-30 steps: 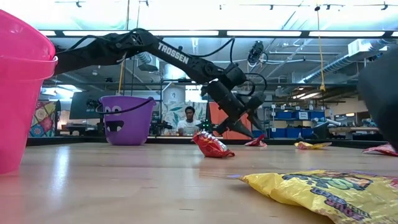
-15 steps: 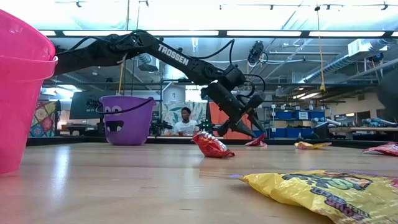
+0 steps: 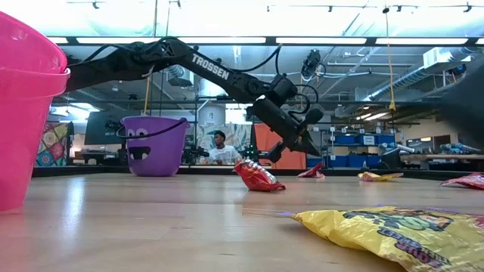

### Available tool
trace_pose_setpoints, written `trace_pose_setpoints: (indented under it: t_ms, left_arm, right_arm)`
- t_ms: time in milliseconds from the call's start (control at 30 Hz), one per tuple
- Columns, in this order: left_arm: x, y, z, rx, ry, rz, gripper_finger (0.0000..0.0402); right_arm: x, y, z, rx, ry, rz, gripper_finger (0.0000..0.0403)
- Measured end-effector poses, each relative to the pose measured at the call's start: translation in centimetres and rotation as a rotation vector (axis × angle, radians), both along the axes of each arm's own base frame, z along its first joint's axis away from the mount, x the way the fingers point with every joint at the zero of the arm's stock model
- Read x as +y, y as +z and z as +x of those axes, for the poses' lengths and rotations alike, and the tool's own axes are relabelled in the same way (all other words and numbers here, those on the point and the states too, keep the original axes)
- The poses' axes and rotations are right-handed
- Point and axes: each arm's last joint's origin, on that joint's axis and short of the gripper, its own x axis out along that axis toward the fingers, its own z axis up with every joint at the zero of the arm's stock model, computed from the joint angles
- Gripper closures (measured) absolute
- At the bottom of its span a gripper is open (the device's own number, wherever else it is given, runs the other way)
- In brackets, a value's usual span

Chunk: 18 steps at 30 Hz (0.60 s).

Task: Sort candy by brand, put in halloween buckets
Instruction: Put the red candy into the purple bucket

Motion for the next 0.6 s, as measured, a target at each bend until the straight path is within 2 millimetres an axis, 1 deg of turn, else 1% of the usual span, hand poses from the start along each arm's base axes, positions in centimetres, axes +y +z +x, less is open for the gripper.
trace_pose_setpoints:
  t_ms: [200,333,467,600]
  left_arm:
    - [1.1,-0.6,-1.2,0.052,0.106,-0.142,0.0398]
    - [1.2,-1.0,-1.7,0.081,0.098,-0.242,0.0399]
    - [0.9,-1.3,-1.9,0.128,0.086,-0.251,0.0400]
    - [-0.1,-2.1,-2.3,0.246,0.055,-0.228,0.0400]
  right_arm:
    - [0.4,0.0,-0.1,-0.001,0.004,-0.018,0.0291]
    - [0.6,0.1,-0.1,-0.008,0.015,-0.043,0.0291]
    - [0.7,0.1,-0.2,-0.014,0.030,-0.068,0.0291]
    - [0.9,0.2,-0.3,-0.016,0.043,-0.079,0.0291]
